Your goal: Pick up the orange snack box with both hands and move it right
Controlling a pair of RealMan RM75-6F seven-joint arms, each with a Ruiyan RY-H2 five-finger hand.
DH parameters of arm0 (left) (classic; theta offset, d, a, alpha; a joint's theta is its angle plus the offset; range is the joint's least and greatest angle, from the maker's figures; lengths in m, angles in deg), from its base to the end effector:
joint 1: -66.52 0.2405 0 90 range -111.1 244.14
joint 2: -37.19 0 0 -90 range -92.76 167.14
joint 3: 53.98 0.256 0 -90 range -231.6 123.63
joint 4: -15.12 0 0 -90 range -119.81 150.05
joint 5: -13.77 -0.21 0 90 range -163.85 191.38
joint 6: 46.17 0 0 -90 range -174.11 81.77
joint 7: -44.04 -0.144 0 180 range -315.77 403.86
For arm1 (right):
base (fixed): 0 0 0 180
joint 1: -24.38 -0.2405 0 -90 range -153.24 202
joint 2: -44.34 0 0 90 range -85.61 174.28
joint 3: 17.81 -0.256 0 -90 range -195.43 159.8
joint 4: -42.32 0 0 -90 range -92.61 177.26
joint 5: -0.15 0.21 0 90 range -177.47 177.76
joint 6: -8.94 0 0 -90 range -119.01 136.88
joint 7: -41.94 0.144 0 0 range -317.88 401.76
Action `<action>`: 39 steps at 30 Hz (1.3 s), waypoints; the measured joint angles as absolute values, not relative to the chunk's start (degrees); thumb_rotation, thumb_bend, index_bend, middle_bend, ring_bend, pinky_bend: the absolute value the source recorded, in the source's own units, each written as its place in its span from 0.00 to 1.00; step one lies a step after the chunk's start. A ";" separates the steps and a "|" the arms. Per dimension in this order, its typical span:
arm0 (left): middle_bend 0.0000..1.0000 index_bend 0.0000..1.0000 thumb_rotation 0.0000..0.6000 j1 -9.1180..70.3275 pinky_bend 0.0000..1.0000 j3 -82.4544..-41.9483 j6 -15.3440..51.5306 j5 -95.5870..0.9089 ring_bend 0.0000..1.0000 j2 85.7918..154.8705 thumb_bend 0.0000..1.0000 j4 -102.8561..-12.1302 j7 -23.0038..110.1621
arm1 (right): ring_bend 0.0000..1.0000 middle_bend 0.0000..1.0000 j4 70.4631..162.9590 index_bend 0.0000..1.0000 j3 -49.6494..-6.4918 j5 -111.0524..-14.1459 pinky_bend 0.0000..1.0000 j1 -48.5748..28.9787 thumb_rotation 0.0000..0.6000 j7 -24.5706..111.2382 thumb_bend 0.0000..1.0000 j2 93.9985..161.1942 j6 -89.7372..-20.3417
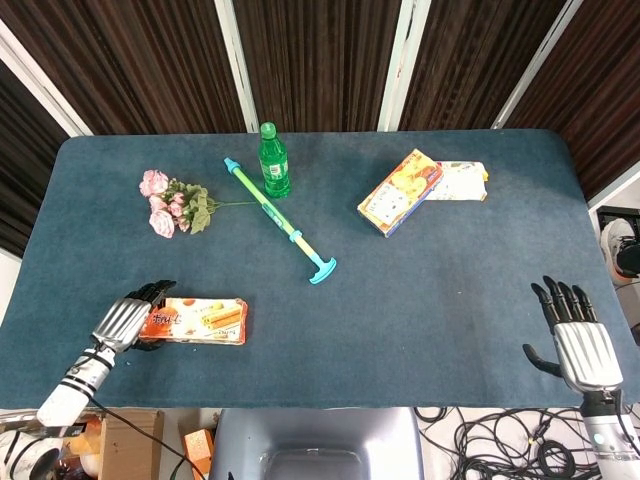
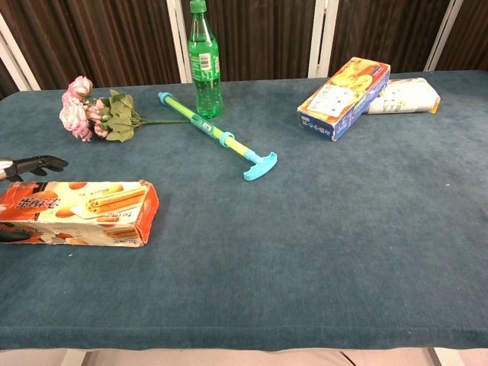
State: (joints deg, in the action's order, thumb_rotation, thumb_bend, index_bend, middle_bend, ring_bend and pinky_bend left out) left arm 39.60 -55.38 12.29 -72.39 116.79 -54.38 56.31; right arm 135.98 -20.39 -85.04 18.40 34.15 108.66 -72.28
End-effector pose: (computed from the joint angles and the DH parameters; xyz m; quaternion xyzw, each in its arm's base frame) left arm -0.3026 0.2982 0.0491 -0.7187 -0.4278 -0.3350 0.4339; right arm -0.3083 -0.1852 0.1468 0.6302 -0.3716 0.3398 0.5911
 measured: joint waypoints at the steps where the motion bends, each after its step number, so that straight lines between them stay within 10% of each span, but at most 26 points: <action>1: 0.54 0.52 1.00 39.62 0.56 -55.44 13.11 -72.66 0.51 117.33 0.19 -53.71 56.76 | 0.00 0.00 135.96 0.00 -20.40 -85.03 0.02 18.44 1.00 34.23 0.19 108.61 -72.35; 19: 0.70 0.66 1.00 38.32 0.69 -55.94 22.43 -77.79 0.64 118.53 0.23 -53.55 70.34 | 0.00 0.00 137.80 0.00 -21.10 -90.21 0.02 14.38 1.00 42.91 0.18 107.11 -70.25; 39: 0.70 0.66 1.00 33.98 0.70 -59.92 17.69 -72.65 0.64 117.49 0.22 -66.20 51.46 | 0.00 0.00 159.79 0.00 -34.71 -64.49 0.00 -20.41 1.00 41.78 0.15 100.65 -34.76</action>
